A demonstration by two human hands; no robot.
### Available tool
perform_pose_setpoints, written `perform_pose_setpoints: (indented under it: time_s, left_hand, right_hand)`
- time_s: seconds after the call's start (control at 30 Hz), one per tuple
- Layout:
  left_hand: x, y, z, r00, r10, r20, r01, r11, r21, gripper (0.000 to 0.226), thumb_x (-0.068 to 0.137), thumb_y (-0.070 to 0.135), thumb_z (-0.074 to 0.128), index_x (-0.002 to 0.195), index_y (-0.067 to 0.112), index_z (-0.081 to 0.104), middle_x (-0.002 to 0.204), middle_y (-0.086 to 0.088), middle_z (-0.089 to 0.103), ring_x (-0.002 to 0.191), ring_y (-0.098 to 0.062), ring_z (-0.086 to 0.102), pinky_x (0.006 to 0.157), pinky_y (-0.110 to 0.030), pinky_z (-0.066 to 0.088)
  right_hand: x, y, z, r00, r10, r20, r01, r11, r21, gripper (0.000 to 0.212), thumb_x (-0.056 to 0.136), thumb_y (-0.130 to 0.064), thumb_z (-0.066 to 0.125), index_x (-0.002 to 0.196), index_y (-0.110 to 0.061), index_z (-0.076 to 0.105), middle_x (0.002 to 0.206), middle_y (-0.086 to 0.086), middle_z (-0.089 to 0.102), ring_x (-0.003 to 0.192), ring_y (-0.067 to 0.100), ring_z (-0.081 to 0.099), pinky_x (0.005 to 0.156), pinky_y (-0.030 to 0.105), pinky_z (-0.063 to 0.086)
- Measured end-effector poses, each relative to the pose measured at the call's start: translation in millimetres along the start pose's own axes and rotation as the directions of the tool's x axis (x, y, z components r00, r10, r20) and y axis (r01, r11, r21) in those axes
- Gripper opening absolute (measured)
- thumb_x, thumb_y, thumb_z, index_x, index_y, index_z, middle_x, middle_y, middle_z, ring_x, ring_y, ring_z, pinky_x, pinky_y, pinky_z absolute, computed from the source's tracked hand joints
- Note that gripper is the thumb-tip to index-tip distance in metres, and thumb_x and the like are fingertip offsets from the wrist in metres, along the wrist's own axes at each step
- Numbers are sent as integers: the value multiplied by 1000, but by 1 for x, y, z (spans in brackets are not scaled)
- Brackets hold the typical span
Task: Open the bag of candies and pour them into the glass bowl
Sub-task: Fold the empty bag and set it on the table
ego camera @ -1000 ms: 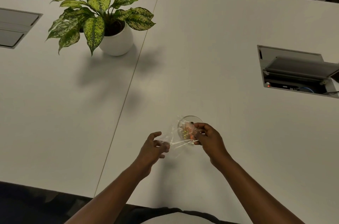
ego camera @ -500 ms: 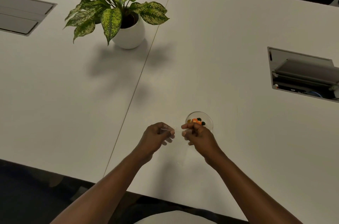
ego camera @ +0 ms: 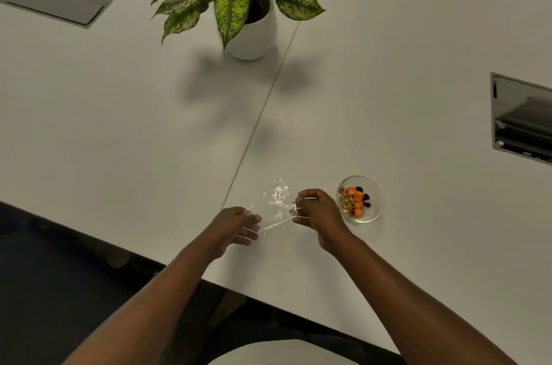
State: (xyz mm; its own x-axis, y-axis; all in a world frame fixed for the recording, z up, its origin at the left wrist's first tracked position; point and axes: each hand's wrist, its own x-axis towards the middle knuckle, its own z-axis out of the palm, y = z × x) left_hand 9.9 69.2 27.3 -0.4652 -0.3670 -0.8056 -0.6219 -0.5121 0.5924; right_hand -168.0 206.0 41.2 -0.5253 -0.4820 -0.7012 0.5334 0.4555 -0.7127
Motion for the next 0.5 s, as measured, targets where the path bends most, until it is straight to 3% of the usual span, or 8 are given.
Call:
perform_pose_setpoints:
  time_s: [0.07, 0.17, 0.27, 0.37, 0.5]
  left_hand:
    - [2, -4, -19, 999, -10, -46, 3, 988, -155, 7, 88, 8, 68, 94, 5, 66, 86, -16, 74, 70, -29, 73, 63, -34, 56]
    - [6, -3, -39, 982, 15, -186, -59, 970, -237, 6, 88, 3, 66, 88, 9, 65, 82, -14, 71, 67, -29, 69, 62, -32, 53]
    - [9, 0, -54, 945, 81, -317, -138, 977, -160, 10, 90, 2, 64, 91, 11, 69, 83, -12, 70, 71, -26, 63, 62, -31, 51]
    - [14, 4, -71, 902, 151, -405, -184, 982, -45, 16, 89, 0, 62, 95, 13, 70, 83, -9, 71, 72, -22, 61, 61, -30, 47]
    - [24, 4, -89, 851, 203, -485, -165, 979, 120, 19, 91, 8, 61, 106, 16, 69, 93, -7, 71, 84, -24, 64, 67, -29, 47]
  right_hand:
    - [6, 5, 14, 999, 0, 49, 2, 999, -54, 19, 91, 1, 63, 106, -11, 63, 95, 13, 70, 82, 24, 69, 70, 32, 61]
    - [10, 12, 33, 994, 14, 104, 8, 978, -209, 22, 86, 3, 63, 105, -9, 66, 89, 12, 74, 76, 19, 69, 68, 29, 60]
    - [16, 20, 55, 990, 58, 125, -15, 948, -317, 18, 83, 1, 68, 101, 1, 69, 85, 10, 76, 72, 18, 70, 65, 27, 61]
    - [21, 26, 82, 986, 97, 133, -44, 934, -354, 6, 87, -7, 72, 90, -3, 71, 88, 15, 78, 70, 21, 69, 70, 32, 64]
    - [32, 32, 112, 990, 95, 103, -41, 899, -436, 16, 91, -20, 74, 87, -5, 71, 87, 17, 78, 67, 21, 69, 69, 34, 63]
